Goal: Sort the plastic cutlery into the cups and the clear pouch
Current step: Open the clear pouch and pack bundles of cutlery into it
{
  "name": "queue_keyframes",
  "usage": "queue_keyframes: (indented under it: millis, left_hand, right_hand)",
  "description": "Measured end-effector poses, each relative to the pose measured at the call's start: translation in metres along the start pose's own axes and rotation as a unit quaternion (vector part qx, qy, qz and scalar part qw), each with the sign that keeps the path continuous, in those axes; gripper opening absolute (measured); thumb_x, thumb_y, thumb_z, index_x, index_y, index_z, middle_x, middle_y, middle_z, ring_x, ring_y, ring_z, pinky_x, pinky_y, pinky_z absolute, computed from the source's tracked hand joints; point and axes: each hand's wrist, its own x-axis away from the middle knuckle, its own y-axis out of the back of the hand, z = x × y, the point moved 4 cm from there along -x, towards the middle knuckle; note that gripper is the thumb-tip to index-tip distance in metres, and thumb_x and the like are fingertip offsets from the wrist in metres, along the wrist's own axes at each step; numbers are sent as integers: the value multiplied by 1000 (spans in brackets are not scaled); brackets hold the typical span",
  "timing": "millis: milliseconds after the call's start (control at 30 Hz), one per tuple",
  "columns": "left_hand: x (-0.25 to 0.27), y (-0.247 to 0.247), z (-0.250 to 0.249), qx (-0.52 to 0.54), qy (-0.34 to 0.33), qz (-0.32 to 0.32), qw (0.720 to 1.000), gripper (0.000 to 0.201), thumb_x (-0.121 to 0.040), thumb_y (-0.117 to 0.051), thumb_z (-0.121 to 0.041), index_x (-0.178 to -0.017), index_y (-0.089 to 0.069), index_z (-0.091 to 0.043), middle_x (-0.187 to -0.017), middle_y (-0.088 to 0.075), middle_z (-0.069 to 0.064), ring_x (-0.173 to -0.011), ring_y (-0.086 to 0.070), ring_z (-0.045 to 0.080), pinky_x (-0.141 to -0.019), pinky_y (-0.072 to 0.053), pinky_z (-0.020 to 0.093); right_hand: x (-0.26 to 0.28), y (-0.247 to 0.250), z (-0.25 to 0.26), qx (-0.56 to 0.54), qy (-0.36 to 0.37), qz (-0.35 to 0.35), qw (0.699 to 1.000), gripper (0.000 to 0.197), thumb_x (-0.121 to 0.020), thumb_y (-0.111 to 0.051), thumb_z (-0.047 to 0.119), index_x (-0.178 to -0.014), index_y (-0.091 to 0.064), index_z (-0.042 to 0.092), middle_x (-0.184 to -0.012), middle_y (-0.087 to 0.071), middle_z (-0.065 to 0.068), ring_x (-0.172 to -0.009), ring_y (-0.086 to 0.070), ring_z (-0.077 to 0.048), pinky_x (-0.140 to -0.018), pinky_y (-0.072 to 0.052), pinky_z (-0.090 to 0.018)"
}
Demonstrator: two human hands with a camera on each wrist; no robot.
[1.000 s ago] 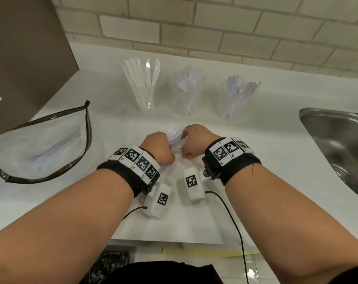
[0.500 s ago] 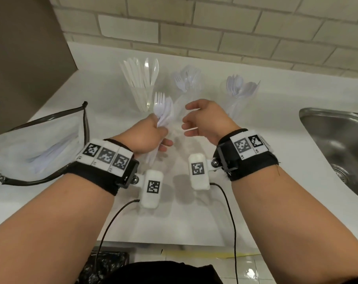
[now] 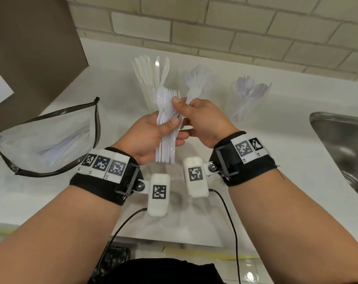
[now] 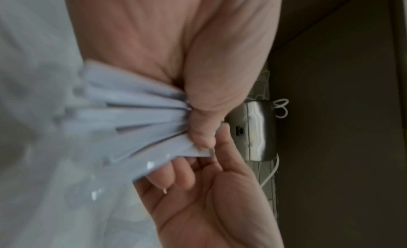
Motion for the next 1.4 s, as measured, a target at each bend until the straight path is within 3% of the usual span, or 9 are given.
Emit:
queue_keyframes:
  millis: [100, 200, 400, 533, 667, 900, 1067, 1233, 1400]
  left_hand:
    - [-1, 2, 3, -7, -2, -27, 1000, 33, -97, -51, -15, -129, -57, -6, -92, -75, 8, -87, -73, 22, -75, -59, 32]
    - [1, 0, 7, 25, 7, -30, 999, 30, -99, -47, -16, -125, -58, -6, -92, -75, 9, -86, -73, 24, -72, -60, 32]
    - [1, -1, 9, 92, 25, -9, 995, 36, -102, -41, -20, -132, -52, -6, -111, -69, 18, -96, -70, 35, -83, -58, 45]
    - [0, 1, 6, 62, 37, -24, 997, 29, -101, -44, -22, -119, -60, -7, -91, -75, 12, -80, -74, 29, -74, -61, 40]
    - [2, 1, 3, 46, 56, -13, 997, 25, -100, -46, -23, -112, -64, -9, -97, -74, 14, -86, -73, 30, -68, -60, 37]
    - [-2, 1, 10, 20, 64, -27, 997, 29, -101, -44, -24, -117, -63, -8, -108, -71, 15, -98, -70, 31, -87, -56, 44]
    - [-3, 8, 9, -36, 42, -104, 993, 21, -102, -45, -22, -102, -60, -8, -85, -70, 7, -77, -73, 21, -77, -59, 37]
    - [-3, 11, 5, -76, 12, -130, 989, 16, -96, -58, -24, -86, -53, -12, -58, -41, -5, -43, -32, 10, -41, -33, 22]
    - [2, 3, 1, 71, 55, 24, 996, 17, -89, -52, -19, -93, -63, -7, -51, -31, -5, -33, -28, 5, -36, -20, 16]
  right_hand:
    - [0, -4, 0, 47, 14, 15, 999, 32, -92, -62, 29, -98, -67, -2, -86, -71, -19, -75, -70, -27, -72, -60, -39]
    - [-1, -5, 0, 94, 3, -9, 996, 29, -94, -59, 31, -80, -58, 6, -72, -68, -8, -68, -70, -25, -69, -59, -41]
    - [0, -7, -4, 57, -17, -22, 998, 30, -97, -51, 31, -108, -56, 3, -108, -67, -18, -95, -68, -35, -81, -57, -56]
    - [2, -12, -8, 7, -47, 24, 999, 32, -101, -45, 28, -113, -54, 0, -114, -65, -21, -97, -68, -35, -78, -59, -46]
    - [5, -12, -11, -45, -56, 41, 997, 35, -101, -47, 25, -122, -55, -2, -115, -67, -21, -98, -68, -34, -79, -59, -43]
    - [1, -11, -14, -110, -66, 12, 992, 35, -103, -42, 19, -112, -60, -8, -105, -69, -24, -87, -69, -36, -74, -60, -44]
    - [-9, 14, -9, -167, -33, -101, 980, 29, -103, -39, 20, -100, -58, -3, -91, -70, -13, -91, -68, -31, -86, -54, -46]
    - [-8, 21, -1, -141, -44, -107, 983, 18, -103, -41, 25, -113, -48, 11, -71, -50, -3, -48, -48, -16, -47, -50, -28]
    - [-4, 8, -3, -67, -35, -15, 997, 30, -89, -65, 36, -71, -50, 18, -54, -36, 2, -38, -24, -9, -42, -23, -21]
